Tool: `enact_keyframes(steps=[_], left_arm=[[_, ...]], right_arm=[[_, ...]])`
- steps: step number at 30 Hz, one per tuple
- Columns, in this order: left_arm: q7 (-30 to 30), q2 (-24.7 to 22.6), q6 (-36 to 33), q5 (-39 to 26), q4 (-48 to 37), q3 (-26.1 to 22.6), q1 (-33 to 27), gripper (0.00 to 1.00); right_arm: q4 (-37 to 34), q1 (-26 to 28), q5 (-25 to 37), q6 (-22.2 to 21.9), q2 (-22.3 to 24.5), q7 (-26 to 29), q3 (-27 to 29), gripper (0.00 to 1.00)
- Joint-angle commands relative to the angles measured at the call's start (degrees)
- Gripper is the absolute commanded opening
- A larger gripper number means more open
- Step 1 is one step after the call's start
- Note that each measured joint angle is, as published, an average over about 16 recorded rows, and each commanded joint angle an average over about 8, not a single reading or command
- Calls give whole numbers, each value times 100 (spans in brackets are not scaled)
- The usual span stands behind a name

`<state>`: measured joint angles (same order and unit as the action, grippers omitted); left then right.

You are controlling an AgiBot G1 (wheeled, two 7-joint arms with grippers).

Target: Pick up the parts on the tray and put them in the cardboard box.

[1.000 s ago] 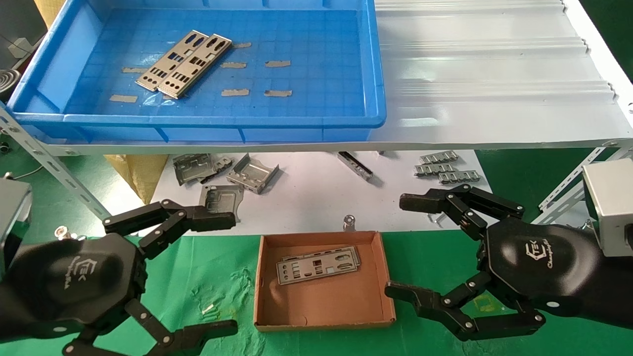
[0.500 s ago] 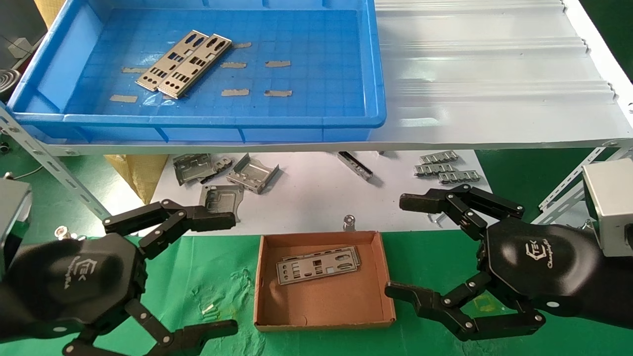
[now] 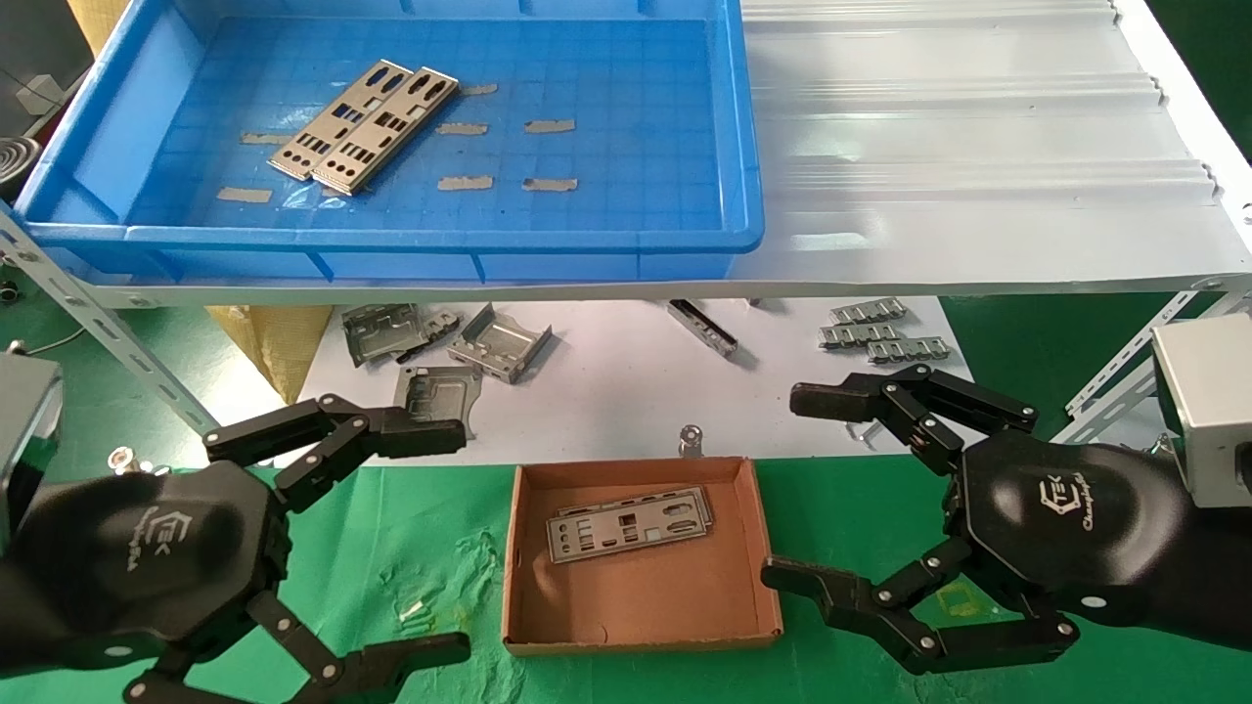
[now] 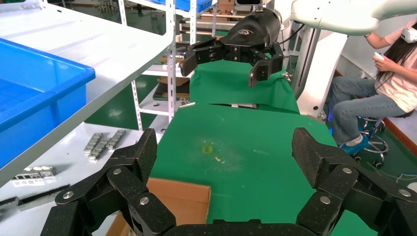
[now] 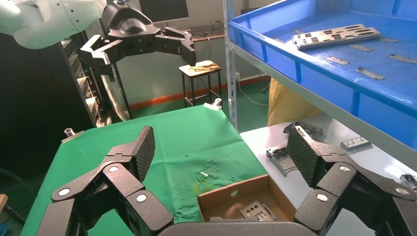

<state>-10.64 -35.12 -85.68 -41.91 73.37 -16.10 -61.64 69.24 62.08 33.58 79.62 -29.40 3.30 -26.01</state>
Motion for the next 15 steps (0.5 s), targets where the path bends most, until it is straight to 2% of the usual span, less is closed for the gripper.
enact_keyframes(steps=[1,15], left_arm=[[0,0,0,0,0,0,0,100],[0,0,0,0,0,0,0,100]], right_arm=[[0,0,0,0,0,0,0,100],[0,0,0,0,0,0,0,100]])
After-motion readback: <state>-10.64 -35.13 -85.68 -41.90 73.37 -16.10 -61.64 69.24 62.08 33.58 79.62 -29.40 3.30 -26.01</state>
